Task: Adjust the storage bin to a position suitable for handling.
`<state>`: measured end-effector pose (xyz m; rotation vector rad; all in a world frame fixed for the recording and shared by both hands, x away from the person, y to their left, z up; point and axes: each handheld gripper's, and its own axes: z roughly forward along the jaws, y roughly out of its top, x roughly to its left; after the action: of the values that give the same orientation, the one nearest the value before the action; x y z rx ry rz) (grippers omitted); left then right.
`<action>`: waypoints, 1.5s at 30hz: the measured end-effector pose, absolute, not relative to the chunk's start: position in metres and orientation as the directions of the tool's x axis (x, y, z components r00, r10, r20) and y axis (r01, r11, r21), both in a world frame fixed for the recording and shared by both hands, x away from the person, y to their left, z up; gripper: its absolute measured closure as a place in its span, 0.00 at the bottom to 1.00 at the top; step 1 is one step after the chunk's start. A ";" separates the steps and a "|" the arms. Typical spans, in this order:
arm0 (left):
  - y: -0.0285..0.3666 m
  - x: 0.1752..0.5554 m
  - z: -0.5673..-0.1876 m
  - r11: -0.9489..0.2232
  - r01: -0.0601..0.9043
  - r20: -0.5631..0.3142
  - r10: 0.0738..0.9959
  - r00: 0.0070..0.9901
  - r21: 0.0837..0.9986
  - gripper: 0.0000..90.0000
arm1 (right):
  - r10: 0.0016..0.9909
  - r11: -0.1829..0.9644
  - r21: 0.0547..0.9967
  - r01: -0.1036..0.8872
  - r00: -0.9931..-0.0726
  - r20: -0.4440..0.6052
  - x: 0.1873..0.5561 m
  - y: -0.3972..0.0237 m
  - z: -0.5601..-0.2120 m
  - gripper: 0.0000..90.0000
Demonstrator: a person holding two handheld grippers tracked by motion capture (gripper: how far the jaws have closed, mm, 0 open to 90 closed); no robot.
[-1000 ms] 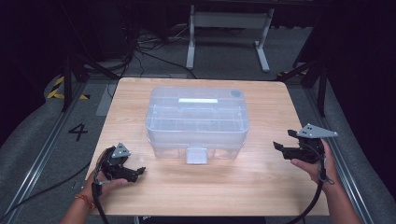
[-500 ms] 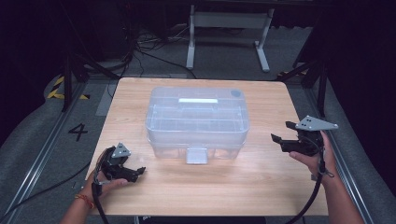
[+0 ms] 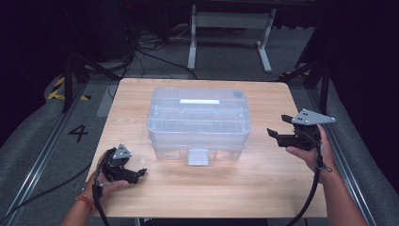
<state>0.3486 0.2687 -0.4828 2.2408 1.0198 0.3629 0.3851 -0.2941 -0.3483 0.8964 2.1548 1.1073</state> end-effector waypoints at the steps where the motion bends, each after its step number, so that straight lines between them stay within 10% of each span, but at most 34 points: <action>1: 0.269 0.349 -0.483 -0.493 0.573 -0.013 0.750 0.661 0.655 0.01 | 0.759 0.438 0.846 0.304 -0.629 -0.167 0.386 -0.293 -0.347 0.29; 45: 0.269 0.349 -0.483 -0.493 0.574 -0.014 0.751 0.661 0.654 0.01 | 0.664 0.476 0.856 0.200 -0.721 -0.201 0.416 -0.214 -0.313 0.32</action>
<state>0.3486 0.2687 -0.4828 2.2409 1.0199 0.3627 0.4157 -0.2137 -0.3126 0.7143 2.2094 1.1844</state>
